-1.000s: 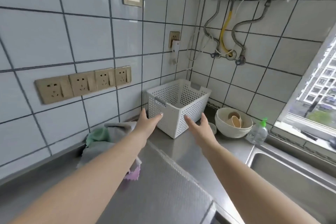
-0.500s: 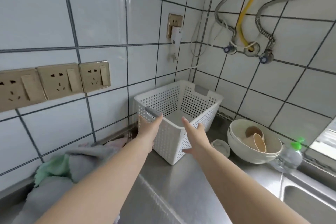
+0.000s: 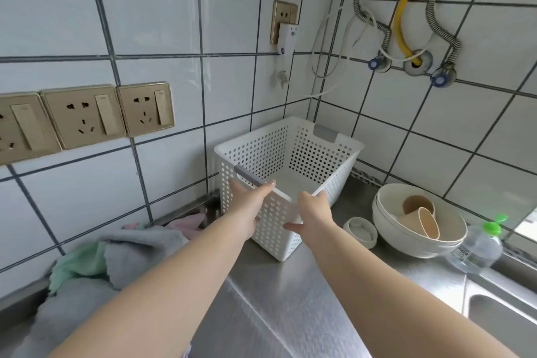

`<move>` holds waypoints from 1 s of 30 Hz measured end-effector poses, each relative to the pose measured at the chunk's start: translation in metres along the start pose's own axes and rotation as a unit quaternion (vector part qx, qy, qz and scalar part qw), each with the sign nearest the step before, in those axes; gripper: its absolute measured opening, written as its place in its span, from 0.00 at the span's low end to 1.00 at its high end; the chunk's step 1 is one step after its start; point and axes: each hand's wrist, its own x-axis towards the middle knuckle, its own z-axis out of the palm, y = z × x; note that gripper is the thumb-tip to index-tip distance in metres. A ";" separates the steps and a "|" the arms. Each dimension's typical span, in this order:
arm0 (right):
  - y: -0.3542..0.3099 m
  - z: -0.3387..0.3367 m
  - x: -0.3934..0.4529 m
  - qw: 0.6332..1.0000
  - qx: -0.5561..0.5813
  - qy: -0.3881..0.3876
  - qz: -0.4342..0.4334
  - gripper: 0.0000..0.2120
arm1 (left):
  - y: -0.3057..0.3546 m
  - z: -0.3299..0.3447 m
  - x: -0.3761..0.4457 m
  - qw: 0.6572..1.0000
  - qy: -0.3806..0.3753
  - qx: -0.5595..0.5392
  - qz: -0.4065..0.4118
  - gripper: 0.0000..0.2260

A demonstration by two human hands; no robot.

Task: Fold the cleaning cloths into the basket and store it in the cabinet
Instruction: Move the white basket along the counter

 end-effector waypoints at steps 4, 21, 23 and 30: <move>0.009 -0.011 -0.018 0.999 0.035 0.015 -0.018 0.23 | 0.002 -0.016 -0.007 0.999 0.023 -0.022 0.000 0.50; 0.066 -0.136 -0.252 0.997 0.044 -0.052 -0.030 0.29 | -0.025 -0.103 -0.268 0.996 0.009 -0.085 -0.004 0.20; 0.075 -0.146 -0.293 0.996 0.045 -0.072 -0.035 0.28 | -0.029 -0.117 -0.314 0.997 0.002 -0.083 0.000 0.19; 0.107 -0.147 -0.405 0.991 0.027 -0.122 -0.038 0.29 | -0.048 -0.175 -0.430 0.992 0.058 -0.109 0.016 0.19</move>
